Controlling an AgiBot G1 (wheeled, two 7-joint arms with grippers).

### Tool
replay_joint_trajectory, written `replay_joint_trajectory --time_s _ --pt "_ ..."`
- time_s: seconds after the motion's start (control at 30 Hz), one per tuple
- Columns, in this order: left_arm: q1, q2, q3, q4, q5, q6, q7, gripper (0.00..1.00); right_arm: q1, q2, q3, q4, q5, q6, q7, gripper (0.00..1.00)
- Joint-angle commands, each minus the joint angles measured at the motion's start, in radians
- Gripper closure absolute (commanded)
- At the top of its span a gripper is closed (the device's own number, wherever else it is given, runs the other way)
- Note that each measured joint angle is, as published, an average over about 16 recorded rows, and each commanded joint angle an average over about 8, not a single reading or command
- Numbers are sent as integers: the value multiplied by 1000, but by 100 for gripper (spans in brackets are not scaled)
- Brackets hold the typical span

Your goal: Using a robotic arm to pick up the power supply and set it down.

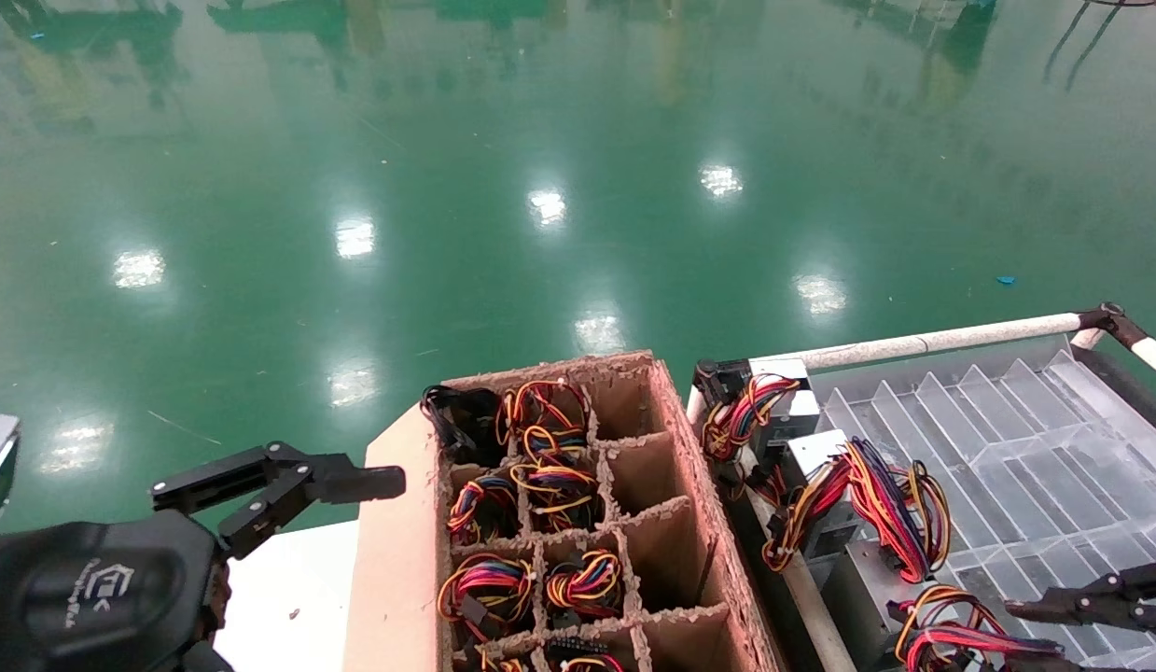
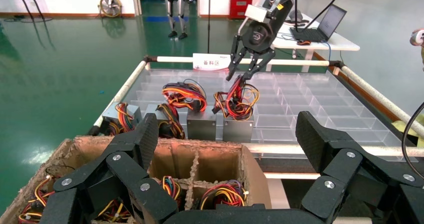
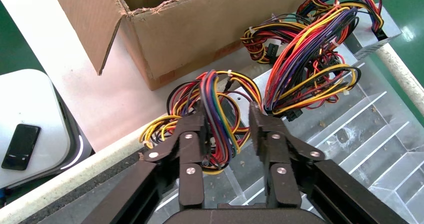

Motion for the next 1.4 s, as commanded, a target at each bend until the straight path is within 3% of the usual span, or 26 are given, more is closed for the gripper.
replay_joint_trajectory --time_s 0.03,0.9,1.4 --pt "0 0 0 0 0 0 0 0 -1 1 0 1 1 1 0 0" --pt "0 0 0 0 0 0 0 0 4 -41 -1 -75 105 -25 -24 0" --pt "0 0 0 0 0 0 0 0 -34 -111 32 -37 182 -14 2 0"
